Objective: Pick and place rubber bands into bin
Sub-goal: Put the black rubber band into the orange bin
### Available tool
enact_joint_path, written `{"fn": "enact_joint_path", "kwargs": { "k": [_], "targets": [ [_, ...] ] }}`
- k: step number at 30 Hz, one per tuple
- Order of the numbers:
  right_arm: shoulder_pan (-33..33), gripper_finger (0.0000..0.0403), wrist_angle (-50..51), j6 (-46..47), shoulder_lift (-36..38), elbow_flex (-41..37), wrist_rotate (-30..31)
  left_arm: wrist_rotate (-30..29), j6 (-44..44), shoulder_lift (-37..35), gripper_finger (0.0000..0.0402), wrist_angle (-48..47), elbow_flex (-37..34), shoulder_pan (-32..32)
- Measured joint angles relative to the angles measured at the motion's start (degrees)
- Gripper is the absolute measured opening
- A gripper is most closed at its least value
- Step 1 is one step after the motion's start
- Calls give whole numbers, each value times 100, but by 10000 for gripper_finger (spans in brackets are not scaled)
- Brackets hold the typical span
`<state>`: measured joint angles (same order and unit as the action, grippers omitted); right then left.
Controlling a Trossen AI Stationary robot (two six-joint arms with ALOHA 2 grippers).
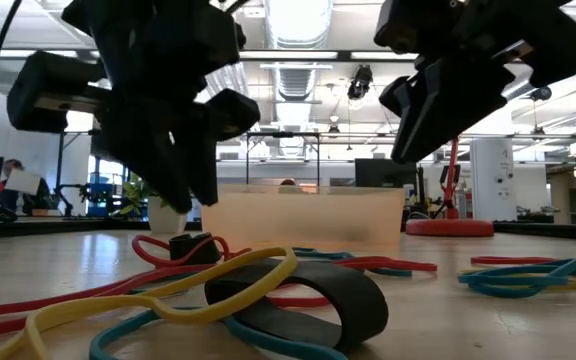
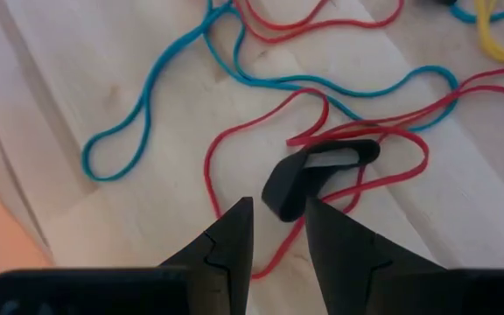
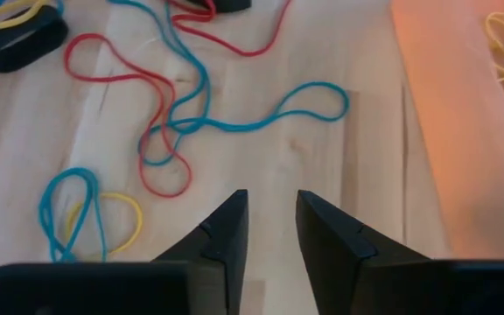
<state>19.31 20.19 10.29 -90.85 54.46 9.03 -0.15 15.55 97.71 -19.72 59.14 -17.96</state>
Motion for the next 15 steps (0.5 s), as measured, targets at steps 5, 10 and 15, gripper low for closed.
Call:
{"fn": "enact_joint_path", "kwargs": {
  "k": [5, 10, 15],
  "targets": [
    [147, 80, -4, 45, 0, -15, 14, 130, 30, 321, 91, -24, 102, 0],
    [184, 73, -44, 154, 2, -18, 16, 158, 27, 445, 91, -14, 111, 0],
    [184, 68, -126, 135, 2, -18, 19, 156, 25, 459, 91, 82, 108, 7]
  ]
}}
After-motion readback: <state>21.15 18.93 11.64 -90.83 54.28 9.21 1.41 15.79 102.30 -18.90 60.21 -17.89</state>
